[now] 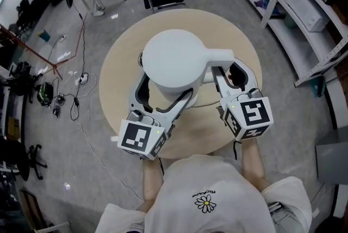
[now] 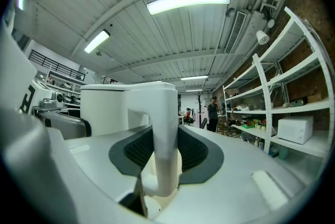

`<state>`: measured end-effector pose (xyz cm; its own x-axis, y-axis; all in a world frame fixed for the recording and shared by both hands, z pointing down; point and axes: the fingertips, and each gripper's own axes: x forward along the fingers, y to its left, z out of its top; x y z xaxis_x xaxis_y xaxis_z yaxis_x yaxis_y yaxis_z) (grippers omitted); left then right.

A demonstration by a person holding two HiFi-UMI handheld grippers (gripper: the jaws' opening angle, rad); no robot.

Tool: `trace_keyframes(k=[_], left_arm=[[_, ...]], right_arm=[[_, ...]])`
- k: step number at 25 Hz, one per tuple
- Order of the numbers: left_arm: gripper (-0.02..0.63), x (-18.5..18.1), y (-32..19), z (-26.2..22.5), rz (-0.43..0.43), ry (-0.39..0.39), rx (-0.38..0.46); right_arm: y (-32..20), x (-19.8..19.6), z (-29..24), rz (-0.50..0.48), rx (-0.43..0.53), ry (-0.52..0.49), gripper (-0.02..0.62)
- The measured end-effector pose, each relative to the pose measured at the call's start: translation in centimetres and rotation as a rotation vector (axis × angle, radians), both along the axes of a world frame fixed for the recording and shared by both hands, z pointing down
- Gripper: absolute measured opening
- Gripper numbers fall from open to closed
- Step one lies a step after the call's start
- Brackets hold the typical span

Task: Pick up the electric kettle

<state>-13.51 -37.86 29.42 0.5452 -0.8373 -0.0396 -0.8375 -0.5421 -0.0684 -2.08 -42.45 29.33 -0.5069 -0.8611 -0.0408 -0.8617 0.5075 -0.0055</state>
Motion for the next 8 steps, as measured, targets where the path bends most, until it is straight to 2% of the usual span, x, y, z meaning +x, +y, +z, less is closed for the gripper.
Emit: trace_keyframes(k=[8], left_arm=[[0.505,0.3,-0.3,-1.2,-0.005,0.03,0.027]], right_arm=[[-0.2,0.0,-0.3,0.001,0.006,-0.002,0.129]])
